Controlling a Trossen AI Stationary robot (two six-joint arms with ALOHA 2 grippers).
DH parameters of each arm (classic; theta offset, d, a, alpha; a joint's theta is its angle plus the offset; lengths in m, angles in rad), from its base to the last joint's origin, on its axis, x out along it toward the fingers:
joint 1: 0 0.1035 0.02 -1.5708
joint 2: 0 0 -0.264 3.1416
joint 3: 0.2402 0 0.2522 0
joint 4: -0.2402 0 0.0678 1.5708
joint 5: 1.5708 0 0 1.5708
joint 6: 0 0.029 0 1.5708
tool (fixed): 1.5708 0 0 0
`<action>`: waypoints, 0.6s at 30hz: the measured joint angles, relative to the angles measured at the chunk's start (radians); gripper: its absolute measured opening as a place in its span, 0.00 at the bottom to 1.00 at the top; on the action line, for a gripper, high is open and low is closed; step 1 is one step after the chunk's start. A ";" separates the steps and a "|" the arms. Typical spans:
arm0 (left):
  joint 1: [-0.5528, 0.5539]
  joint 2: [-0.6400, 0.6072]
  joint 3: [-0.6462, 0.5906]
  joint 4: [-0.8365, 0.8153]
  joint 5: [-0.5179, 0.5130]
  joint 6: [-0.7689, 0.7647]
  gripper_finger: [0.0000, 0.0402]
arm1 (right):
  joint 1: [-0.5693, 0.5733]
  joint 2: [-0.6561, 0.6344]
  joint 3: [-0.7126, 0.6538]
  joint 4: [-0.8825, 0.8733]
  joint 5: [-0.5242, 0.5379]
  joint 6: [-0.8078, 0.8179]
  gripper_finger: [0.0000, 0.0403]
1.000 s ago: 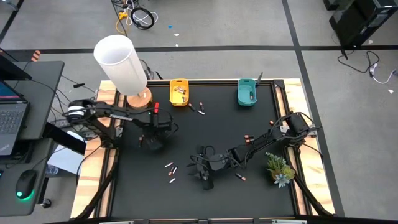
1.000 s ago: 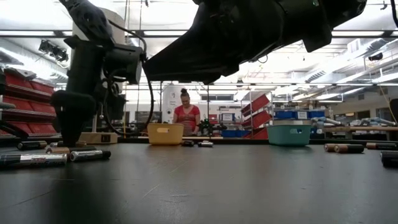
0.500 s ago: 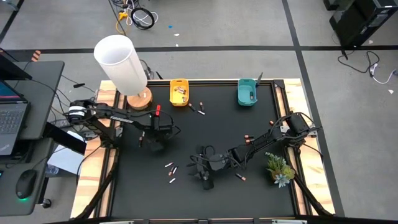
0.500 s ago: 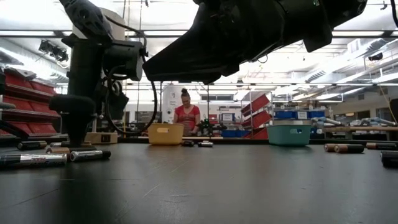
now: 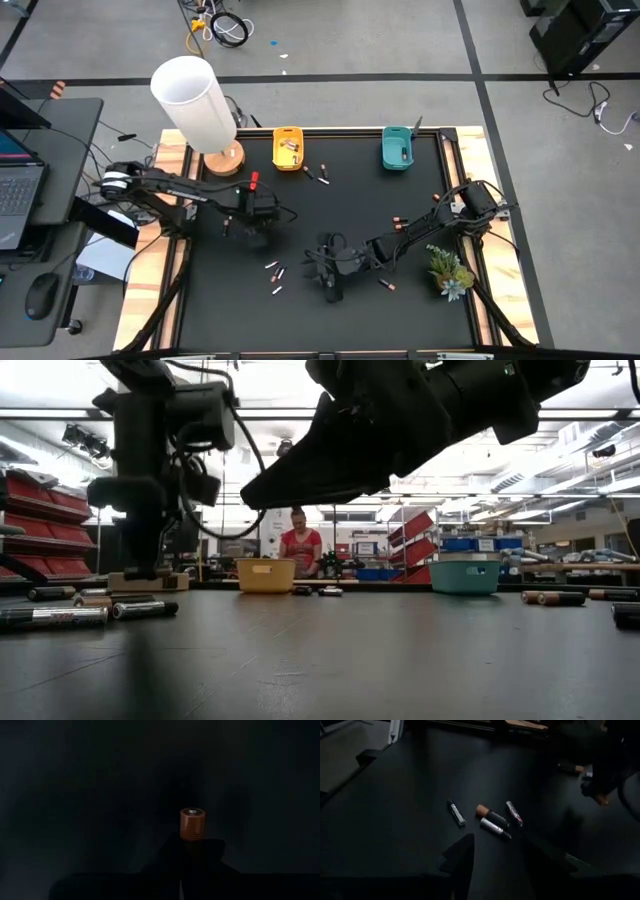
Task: Sort batteries
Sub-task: Put the black battery into the blue bin
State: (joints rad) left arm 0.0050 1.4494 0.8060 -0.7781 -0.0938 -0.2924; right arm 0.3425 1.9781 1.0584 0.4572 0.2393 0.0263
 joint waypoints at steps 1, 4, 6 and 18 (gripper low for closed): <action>-0.001 -0.012 0.002 -0.001 -0.002 0.000 0.00 | -0.003 0.000 0.000 -0.007 0.003 0.005 0.43; -0.012 -0.050 0.008 0.021 0.006 -0.003 0.00 | -0.008 0.000 0.000 -0.022 0.076 0.016 0.43; -0.028 -0.075 0.008 0.069 0.011 -0.007 0.00 | -0.012 0.000 0.000 -0.025 0.154 0.011 0.43; -0.210 -0.110 0.009 0.372 -0.128 -0.009 0.00 | -0.034 -0.001 -0.180 0.445 0.180 -0.027 0.49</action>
State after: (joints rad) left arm -0.2054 1.3396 0.8146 -0.4066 -0.2219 -0.3009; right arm 0.3085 1.9774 0.8784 0.9018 0.4189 -0.0004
